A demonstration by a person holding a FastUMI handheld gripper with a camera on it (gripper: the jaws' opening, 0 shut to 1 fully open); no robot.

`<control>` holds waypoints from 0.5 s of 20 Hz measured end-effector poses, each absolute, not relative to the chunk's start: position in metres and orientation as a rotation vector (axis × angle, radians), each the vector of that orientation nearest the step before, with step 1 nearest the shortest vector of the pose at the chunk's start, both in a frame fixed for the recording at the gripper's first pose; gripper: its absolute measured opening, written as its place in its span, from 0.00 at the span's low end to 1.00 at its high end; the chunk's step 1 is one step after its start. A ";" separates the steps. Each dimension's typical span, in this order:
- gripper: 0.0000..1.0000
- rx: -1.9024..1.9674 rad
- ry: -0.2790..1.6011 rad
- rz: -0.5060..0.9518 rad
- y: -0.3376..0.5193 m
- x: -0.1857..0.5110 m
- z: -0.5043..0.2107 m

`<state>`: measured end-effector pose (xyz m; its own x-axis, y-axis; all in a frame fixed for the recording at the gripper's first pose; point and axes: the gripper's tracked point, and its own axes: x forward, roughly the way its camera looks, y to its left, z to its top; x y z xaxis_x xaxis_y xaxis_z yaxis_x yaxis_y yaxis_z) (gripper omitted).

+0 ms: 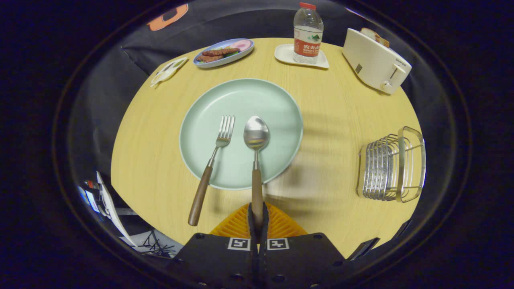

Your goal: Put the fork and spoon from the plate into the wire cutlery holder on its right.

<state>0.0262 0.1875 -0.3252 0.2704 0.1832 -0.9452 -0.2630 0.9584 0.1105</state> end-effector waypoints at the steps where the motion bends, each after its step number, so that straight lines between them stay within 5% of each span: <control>1: 0.00 -0.061 1.254 0.306 0.186 0.026 -0.318; 10: 0.00 0.065 1.190 0.253 0.104 0.023 -0.207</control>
